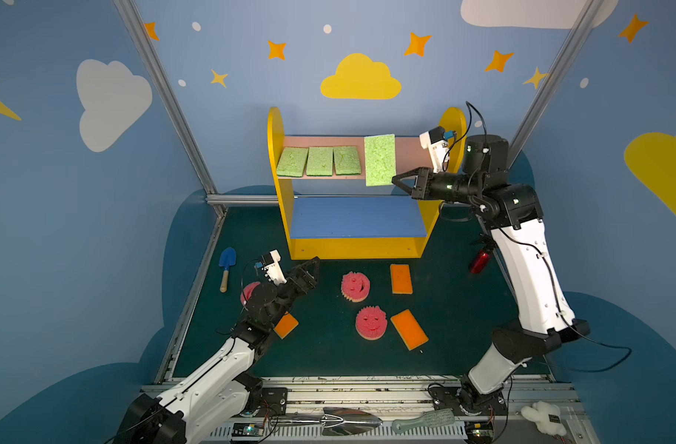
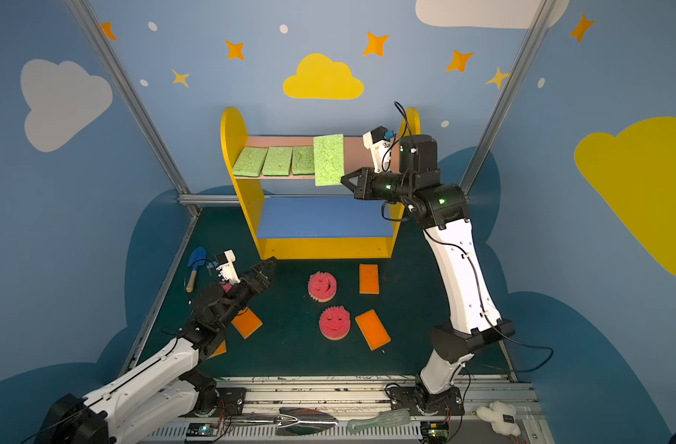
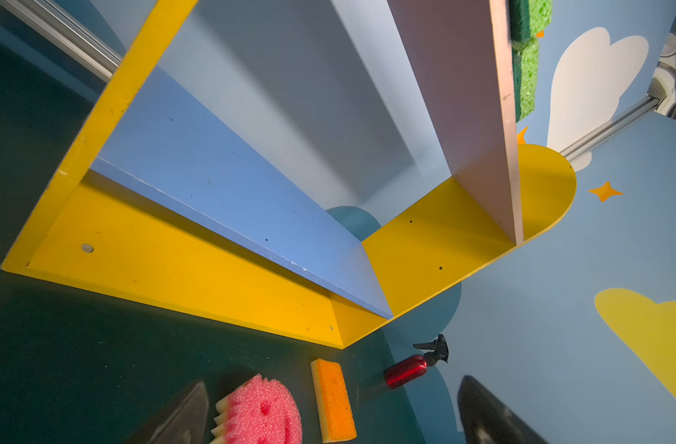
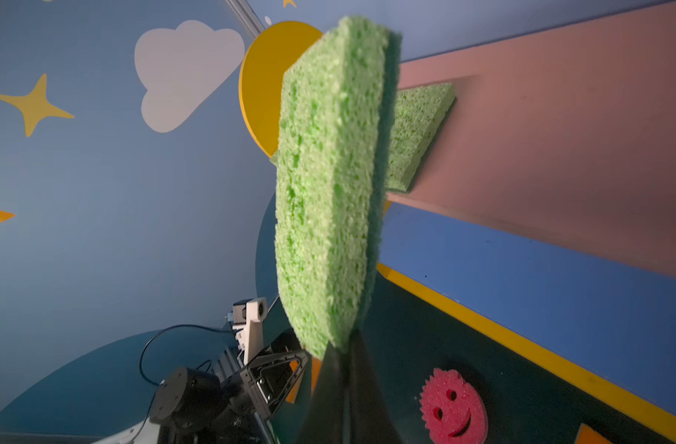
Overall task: Place and organize the cleaning sponges onto the shelf
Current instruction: 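Lower the green sponge onto the pink shelf beside the other three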
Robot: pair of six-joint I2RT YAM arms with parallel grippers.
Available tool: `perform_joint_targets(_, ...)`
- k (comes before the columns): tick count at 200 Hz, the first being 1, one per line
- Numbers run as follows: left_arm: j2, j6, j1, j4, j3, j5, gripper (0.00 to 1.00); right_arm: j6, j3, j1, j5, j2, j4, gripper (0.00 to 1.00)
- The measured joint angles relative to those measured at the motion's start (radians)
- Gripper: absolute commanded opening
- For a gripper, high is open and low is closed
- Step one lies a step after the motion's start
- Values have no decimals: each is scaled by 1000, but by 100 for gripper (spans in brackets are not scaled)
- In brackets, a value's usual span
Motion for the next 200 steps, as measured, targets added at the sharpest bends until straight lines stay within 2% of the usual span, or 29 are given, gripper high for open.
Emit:
perform_joint_targets(15,4,0,0,1,0,0,100,-13,111,-14,3,82,-40,0)
perform_joint_targets(38,14,0,0,2,-4,3,100,-10,183,-46,-1,158,-58,0)
perform_joint_targets(88,26,3,0,2,-14,8,100,21,197,-100,-53,236,-46,0)
perform_joint_targets(166,83,2,0,25,-14,21,100,41,223,-101,-109,305,-13,0)
perform_joint_targets(182,83,2,0,26,-14,23,100,44,223,-101,-114,312,-1,5)
perform_joint_targets(200,83,2,0,30,-14,23,100,51,225,-103,-118,316,14,20)
